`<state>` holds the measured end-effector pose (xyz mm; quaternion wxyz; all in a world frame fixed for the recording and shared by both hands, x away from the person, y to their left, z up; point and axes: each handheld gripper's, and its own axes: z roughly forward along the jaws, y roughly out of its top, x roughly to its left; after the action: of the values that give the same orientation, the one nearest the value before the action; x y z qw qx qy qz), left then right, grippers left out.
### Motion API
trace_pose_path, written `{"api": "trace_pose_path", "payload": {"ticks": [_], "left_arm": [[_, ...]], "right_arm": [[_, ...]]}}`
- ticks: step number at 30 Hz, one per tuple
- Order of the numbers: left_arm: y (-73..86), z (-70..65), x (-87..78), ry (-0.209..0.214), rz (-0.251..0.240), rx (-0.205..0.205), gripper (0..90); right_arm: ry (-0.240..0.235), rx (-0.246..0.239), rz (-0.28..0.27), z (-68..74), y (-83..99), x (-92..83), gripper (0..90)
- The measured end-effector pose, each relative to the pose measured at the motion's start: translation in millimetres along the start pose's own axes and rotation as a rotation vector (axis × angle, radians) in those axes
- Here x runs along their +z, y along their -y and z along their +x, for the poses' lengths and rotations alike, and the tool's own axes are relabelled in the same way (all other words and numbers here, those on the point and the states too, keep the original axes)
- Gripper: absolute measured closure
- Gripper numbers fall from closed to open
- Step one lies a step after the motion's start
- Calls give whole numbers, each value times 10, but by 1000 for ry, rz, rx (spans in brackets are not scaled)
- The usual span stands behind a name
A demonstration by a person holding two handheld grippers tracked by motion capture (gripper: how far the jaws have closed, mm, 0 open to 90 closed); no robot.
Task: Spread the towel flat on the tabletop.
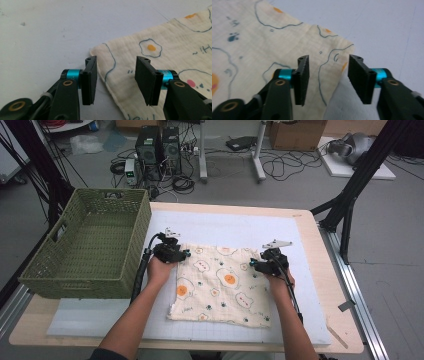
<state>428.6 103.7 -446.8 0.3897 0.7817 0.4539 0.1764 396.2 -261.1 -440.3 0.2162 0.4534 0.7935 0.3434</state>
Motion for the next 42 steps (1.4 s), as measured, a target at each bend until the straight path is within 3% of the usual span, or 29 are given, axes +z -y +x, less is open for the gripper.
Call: {"api": "trace_pose_path", "payload": {"ticks": [2,3,4,5,6,7,8,9,12,14,15,16,18,22,25,28,32,36,39,42], "left_arm": [[40,-12,-4,-15,-22,9,564],[57,-13,-10,-22,-30,19,583],[63,-12,-18,-25,-34,24,637],[73,1,-28,1,-38,21,742],[71,2,-29,-2,-36,22,855],[66,-13,-31,-32,-36,37,863],[60,-26,-30,-52,-42,41,867],[50,-38,-32,-66,-57,44,868],[9,-88,-34,-107,-123,52,867],[2,-102,-28,-121,-143,45,841],[6,-86,-23,-112,-139,17,720],[15,-65,-27,-103,-124,-2,626],[41,-29,-34,-90,-88,-6,560],[85,1,-93,-66,-45,-2,507],[124,-17,-161,-55,-81,-8,511],[179,-39,-227,-18,-84,-19,516],[161,-107,-321,31,-74,9,517],[142,-184,-399,49,-65,44,526],[199,-241,-441,44,-107,47,552],[282,-262,-436,52,-86,52,556]], "right_arm": [[7,-5,23,-14,-17,69,626],[-12,9,16,-29,-15,91,711],[-23,13,7,-40,-18,104,826],[-19,-2,9,-36,-26,109,860],[-7,-21,16,-23,-44,118,870],[11,-28,21,-22,-56,122,873],[68,-44,28,-13,-74,122,875],[89,-47,22,-22,-77,122,874],[154,-11,-14,-48,-86,118,869],[158,-1,-17,-44,-90,129,810],[169,3,-14,-41,-95,135,764],[162,13,-22,-47,-93,121,744],[137,30,-45,-62,-99,73,699],[91,30,-64,-83,-107,-26,654],[54,40,-74,-80,-96,-118,625],[0,46,-90,-59,-53,-202,597],[-27,22,-84,-15,31,-295,585],[-55,18,-57,21,150,-379,572],[-86,24,-49,58,280,-448,600],[-96,11,-9,93,389,-469,629]]}}
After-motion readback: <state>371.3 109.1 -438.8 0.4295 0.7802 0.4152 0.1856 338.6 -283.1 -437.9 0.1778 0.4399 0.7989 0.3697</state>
